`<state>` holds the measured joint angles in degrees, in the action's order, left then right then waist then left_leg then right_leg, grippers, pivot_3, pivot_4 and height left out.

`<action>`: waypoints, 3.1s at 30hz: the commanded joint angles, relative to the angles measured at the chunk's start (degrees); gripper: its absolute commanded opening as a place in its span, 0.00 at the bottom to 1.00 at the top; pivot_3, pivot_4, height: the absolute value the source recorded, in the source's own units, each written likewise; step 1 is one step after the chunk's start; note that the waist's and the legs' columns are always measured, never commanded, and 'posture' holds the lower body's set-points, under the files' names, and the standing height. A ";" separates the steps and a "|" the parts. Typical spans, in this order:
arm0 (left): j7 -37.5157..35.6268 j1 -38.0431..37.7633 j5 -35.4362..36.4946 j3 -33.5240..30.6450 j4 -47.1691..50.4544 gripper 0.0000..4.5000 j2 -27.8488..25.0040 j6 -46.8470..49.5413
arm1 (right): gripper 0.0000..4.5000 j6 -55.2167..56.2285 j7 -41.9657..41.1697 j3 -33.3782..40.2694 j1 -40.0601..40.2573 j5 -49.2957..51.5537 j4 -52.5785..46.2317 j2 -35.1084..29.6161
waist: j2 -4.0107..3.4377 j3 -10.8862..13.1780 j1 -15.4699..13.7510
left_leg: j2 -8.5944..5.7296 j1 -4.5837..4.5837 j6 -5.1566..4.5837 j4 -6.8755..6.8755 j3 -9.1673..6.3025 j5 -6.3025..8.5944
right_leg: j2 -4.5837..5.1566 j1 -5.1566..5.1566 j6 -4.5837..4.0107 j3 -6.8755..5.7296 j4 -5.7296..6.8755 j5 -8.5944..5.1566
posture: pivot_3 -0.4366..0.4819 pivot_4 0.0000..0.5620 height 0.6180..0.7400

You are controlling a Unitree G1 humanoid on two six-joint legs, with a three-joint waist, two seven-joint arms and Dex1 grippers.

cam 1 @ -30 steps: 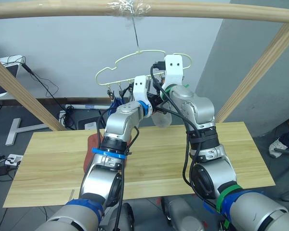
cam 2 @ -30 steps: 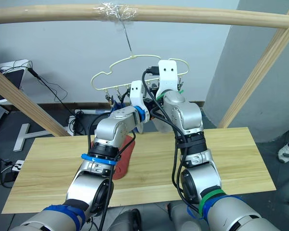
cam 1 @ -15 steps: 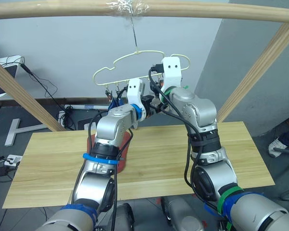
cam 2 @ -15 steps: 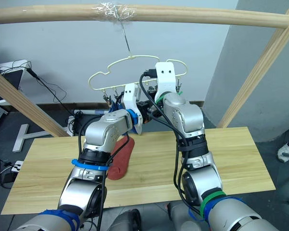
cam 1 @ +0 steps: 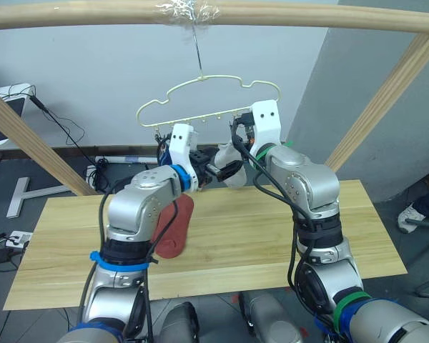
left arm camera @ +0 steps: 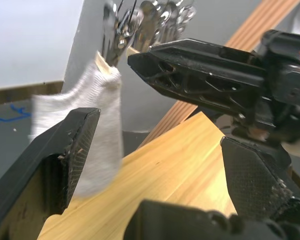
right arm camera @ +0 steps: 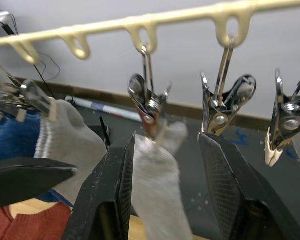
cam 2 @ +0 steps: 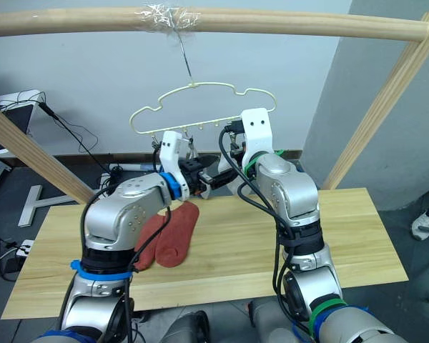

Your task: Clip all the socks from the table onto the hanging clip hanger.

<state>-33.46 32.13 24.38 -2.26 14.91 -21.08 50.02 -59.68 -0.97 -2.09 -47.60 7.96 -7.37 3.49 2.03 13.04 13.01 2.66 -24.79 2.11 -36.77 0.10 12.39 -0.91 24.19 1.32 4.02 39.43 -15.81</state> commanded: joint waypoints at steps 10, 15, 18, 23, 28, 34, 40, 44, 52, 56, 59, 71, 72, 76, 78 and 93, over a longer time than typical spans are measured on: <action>-6.62 -1.36 11.12 -9.85 8.17 0.99 -13.98 3.59 | 0.46 1.75 2.45 -1.90 4.51 -1.98 -9.97 -0.46 | 0.00 0.00 -0.33 | -0.07 -0.02 0.00 -0.01 0.00 0.00 | 0.01 -0.02 0.28 -0.02 -0.10 -0.16 | 0.18 0.38 1.00; -9.03 1.09 14.02 -10.56 6.98 0.99 -18.05 3.53 | 0.46 3.63 3.38 -2.33 5.58 -3.29 -9.98 -0.11 | 0.00 0.00 -0.31 | -0.06 -0.02 0.00 0.00 0.00 0.00 | 0.01 -0.01 0.27 -0.02 -0.11 -0.16 | 0.18 0.38 1.00; -10.78 2.55 15.24 -10.82 5.94 0.99 -20.56 3.64 | 0.46 4.06 3.78 -2.68 6.16 -3.59 -10.04 0.36 | 0.00 0.00 -0.30 | -0.05 -0.02 0.00 0.00 0.00 0.00 | 0.01 -0.01 0.27 -0.02 -0.10 -0.16 | 0.18 0.37 1.00; -13.92 3.38 17.60 -11.86 4.87 0.99 -23.87 3.48 | 0.46 4.57 4.31 -2.83 6.31 -3.52 -9.42 0.82 | 0.00 0.00 -0.26 | -0.04 -0.02 0.00 0.03 0.00 0.00 | 0.01 0.00 0.27 -0.01 -0.11 -0.16 | 0.19 0.36 1.00; -16.86 3.05 17.58 -12.19 3.55 0.99 -26.55 1.45 | 0.46 5.04 5.03 -2.55 6.05 -3.64 -8.42 1.36 | 0.00 0.00 -0.30 | -0.02 -0.02 0.00 0.03 0.00 0.00 | 0.02 0.02 0.26 -0.02 -0.10 -0.16 | 0.19 0.36 1.00; -17.81 2.51 15.22 -13.13 2.07 0.99 -27.49 -4.60 | 0.46 4.88 6.22 -2.23 6.13 -3.96 -8.24 2.12 | 0.00 0.00 -0.34 | -0.03 -0.02 0.00 0.03 0.02 0.00 | 0.05 0.02 0.17 0.00 -0.12 -0.10 | 0.19 0.35 1.00; -17.84 1.22 14.92 -12.69 2.27 0.99 -27.72 -6.44 | 0.46 4.76 7.02 -2.08 6.14 -4.39 -8.12 3.01 | 0.00 0.00 -0.32 | -0.02 -0.02 0.00 0.03 0.02 0.00 | 0.06 0.03 0.01 0.00 -0.11 -0.01 | 0.19 0.35 1.00; -17.88 1.05 15.28 -12.66 2.53 0.99 -27.84 -6.75 | 0.46 4.89 7.27 -1.70 5.67 -4.62 -7.51 3.38 | 0.00 0.00 -0.31 | -0.02 -0.02 0.00 0.03 0.02 0.00 | 0.06 0.03 0.00 -0.01 -0.11 0.00 | 0.19 0.35 1.00; -20.95 -1.34 16.50 -13.54 4.15 0.99 -29.29 -7.78 | 0.46 7.24 7.90 -0.39 3.68 -4.86 -3.66 4.12 | 0.00 0.00 -0.21 | -0.01 -0.02 0.00 0.03 0.02 0.00 | 0.06 0.03 0.00 0.00 -0.10 0.00 | 0.19 0.35 1.00; -20.95 -3.26 15.57 -14.09 4.92 0.99 -28.22 -12.01 | 0.46 8.83 8.02 0.25 2.67 -4.81 -1.35 4.32 | 0.00 0.00 -0.28 | -0.01 -0.02 0.00 0.03 0.01 0.00 | 0.06 0.03 -0.01 -0.01 -0.10 0.00 | 0.19 0.35 1.00; -21.08 -4.64 15.55 -14.44 4.93 0.99 -28.07 -13.86 | 0.46 9.15 7.85 0.50 2.48 -4.66 -0.80 4.32 | 0.00 0.00 -0.31 | -0.01 -0.02 0.00 0.02 0.02 0.00 | 0.06 0.02 -0.01 -0.01 -0.09 0.00 | 0.20 0.36 1.00; -17.00 -12.04 14.81 -14.25 11.95 0.99 -25.78 -17.66 | 0.46 9.52 7.98 1.25 1.79 -4.46 0.75 4.57 | 0.00 0.00 -0.33 | -0.03 -0.02 -0.01 0.01 0.05 0.00 | 0.08 0.02 -0.02 0.02 -0.09 0.01 | 0.19 0.38 1.00; -16.70 -12.48 14.99 -14.35 12.55 0.99 -25.57 -17.55 | 0.46 9.66 8.00 1.26 1.61 -4.45 0.97 4.60 | 0.00 0.00 -0.33 | -0.03 -0.02 -0.01 0.00 0.05 0.00 | 0.08 0.02 -0.02 0.02 -0.09 0.01 | 0.19 0.38 1.00; -14.24 -15.40 16.13 -14.94 16.18 0.99 -23.55 -17.40 | 0.46 10.05 8.07 1.27 1.16 -4.44 1.55 4.75 | 0.00 0.00 -0.32 | 0.00 -0.01 -0.01 0.00 0.02 0.00 | 0.08 0.02 -0.02 0.01 -0.07 0.01 | 0.20 0.38 1.00; -13.56 -15.92 16.78 -15.27 16.81 0.99 -23.29 -17.04 | 0.46 10.24 8.07 1.26 0.99 -4.42 1.81 4.77 | 0.00 0.00 -0.33 | 0.02 -0.02 -0.01 0.00 0.02 0.00 | 0.07 0.02 -0.02 0.01 -0.06 0.01 | 0.20 0.38 1.00; -12.26 -14.60 18.97 -15.72 15.84 0.99 -24.59 -16.28 | 0.46 14.25 8.08 2.29 -2.87 -4.82 8.15 4.03 | 0.00 0.00 -0.35 | -0.03 -0.02 -0.01 -0.05 0.01 0.00 | 0.00 0.02 -0.02 -0.02 -0.01 0.01 | 0.22 0.37 1.00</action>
<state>-46.36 16.66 42.13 -16.20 29.41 -44.87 33.68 -47.12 6.64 -0.02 -48.82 3.48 0.92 7.35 2.03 13.04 12.66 2.63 -24.80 2.10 -36.82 0.11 12.40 -0.90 24.20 1.30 4.01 39.42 -15.80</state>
